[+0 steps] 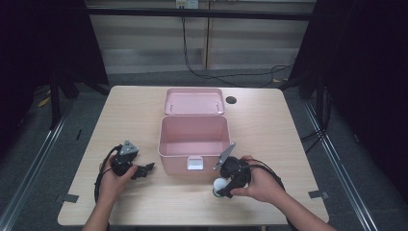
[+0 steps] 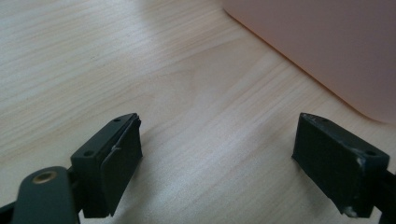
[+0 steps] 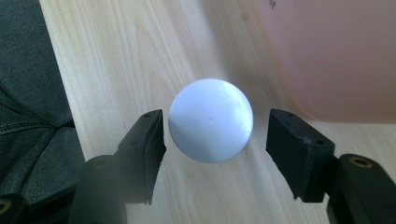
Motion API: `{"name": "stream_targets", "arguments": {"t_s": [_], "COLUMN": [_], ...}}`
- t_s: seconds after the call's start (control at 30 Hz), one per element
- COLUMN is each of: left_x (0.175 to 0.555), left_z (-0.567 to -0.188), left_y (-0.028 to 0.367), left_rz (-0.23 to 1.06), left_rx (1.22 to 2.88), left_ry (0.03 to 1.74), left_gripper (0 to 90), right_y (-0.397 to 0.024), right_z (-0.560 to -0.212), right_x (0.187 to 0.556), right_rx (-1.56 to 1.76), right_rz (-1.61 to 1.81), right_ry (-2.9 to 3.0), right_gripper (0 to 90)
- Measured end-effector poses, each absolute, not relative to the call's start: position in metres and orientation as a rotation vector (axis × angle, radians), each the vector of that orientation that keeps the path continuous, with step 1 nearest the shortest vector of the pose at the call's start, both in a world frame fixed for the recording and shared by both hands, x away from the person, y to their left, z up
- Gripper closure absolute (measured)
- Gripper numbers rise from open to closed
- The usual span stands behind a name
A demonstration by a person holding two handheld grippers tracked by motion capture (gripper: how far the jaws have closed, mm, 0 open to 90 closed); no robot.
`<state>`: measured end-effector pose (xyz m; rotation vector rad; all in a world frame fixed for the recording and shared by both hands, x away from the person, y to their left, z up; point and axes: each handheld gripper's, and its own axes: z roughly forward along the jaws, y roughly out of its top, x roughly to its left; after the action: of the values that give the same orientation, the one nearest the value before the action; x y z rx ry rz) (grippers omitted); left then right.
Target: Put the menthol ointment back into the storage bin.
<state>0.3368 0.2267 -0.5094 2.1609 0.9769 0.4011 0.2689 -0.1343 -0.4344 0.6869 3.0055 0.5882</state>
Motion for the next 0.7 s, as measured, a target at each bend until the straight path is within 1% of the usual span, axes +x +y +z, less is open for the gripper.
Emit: {"name": "stream_targets", "arguments": {"t_s": [0.17,0.4,0.7], "left_x": [0.337,0.337,0.337], "left_z": [-0.509,-0.509,-0.509], "left_y": [0.227,0.227,0.227], "left_rz": [0.401,0.400,0.401], "left_rx": [2.161,2.161,2.161], "left_ry": [0.977,0.977,0.977], "left_gripper": [14.7,14.7,14.7], "right_y": [-0.131,-0.126,-0.123], "right_z": [-0.436,-0.439,-0.440], "right_x": [0.269,0.269,0.271], "right_rx": [0.679,0.645,0.618], "right_rz": [0.577,0.539,0.510], "right_ry": [3.020,3.032,3.039], "right_gripper": [40.3,46.7,49.4]}}
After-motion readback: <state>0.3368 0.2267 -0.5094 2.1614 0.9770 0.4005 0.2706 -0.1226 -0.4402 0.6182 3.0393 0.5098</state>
